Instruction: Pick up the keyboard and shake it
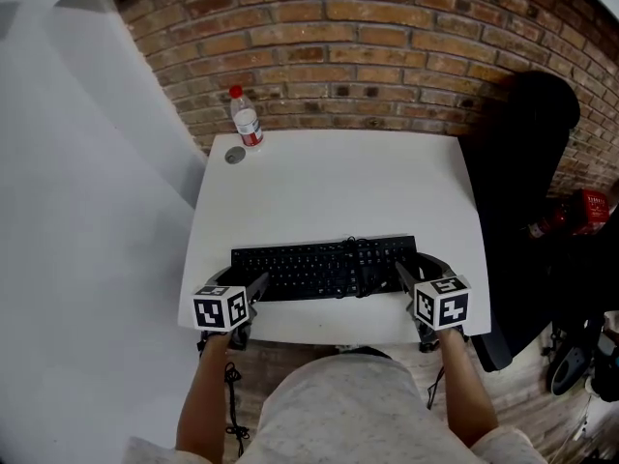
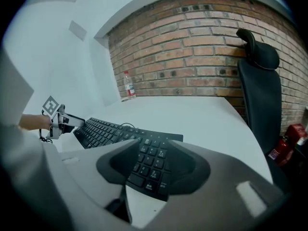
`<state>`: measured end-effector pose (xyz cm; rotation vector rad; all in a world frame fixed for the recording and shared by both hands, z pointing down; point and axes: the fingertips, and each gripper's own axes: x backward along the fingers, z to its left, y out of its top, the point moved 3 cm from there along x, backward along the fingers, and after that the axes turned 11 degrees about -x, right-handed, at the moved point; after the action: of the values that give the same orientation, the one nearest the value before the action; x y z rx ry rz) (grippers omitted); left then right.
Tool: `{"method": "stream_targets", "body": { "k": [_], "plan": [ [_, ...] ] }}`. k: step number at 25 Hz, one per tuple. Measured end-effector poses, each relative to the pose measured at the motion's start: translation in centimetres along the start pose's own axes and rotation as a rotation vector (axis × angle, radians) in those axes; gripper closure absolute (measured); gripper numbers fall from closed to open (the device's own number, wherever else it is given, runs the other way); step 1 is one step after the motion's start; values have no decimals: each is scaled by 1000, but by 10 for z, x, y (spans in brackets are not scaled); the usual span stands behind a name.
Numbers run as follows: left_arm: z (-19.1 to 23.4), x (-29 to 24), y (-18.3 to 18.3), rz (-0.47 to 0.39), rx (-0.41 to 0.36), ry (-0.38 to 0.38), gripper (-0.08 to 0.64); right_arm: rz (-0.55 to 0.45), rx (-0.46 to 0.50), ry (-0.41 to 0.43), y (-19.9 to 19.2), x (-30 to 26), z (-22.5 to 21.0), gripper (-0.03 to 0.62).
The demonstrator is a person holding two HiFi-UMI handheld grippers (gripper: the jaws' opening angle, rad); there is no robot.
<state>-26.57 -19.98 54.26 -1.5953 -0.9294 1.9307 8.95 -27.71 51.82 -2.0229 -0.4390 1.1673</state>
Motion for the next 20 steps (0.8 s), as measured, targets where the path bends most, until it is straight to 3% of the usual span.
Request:
{"method": "stream_targets", "body": {
  "k": [20],
  "plan": [
    [11,-7,10,42,15,30,151,144,-120,64,2,-46,-33,253]
  ]
}}
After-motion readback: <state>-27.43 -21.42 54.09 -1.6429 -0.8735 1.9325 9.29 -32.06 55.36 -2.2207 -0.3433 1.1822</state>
